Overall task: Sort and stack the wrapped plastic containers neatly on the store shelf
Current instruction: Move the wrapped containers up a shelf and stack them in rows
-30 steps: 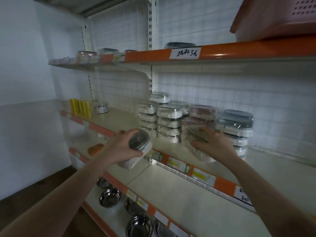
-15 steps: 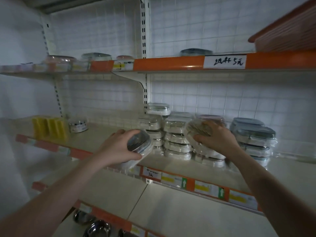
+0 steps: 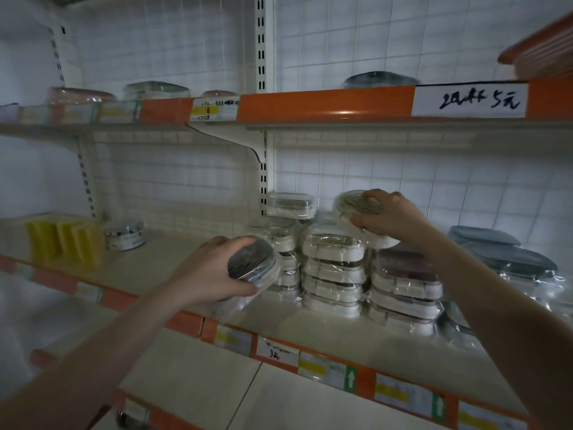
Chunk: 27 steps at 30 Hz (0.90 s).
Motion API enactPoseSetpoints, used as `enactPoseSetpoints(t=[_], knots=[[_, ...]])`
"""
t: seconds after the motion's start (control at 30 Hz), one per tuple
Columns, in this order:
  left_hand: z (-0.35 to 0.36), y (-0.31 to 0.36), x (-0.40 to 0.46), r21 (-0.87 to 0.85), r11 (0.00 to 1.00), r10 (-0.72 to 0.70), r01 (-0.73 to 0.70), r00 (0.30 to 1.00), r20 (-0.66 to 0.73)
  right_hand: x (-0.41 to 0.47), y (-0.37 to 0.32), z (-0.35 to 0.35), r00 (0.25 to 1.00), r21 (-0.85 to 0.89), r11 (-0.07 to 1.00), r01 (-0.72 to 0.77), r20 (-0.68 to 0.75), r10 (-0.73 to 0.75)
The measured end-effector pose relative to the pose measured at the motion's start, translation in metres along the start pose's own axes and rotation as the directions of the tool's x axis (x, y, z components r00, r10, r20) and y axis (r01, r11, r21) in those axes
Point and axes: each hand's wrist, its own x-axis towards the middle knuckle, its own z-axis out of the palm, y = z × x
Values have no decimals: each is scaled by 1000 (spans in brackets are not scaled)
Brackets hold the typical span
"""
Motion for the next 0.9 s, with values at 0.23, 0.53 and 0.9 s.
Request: enactPoseSetpoints(t=[0.23, 0.53, 0.9], knots=[[14, -12, 21, -25, 1000, -6, 7, 1000, 27, 69, 3, 26, 996, 11, 999, 30, 83, -31], [7, -39, 37, -21, 999, 46, -45, 997, 61, 115, 6, 46, 971, -59, 991, 118, 217, -103], [9, -53, 53, -38, 995, 96, -92, 989, 112, 143, 29, 49, 905, 93, 983, 157, 386, -181]])
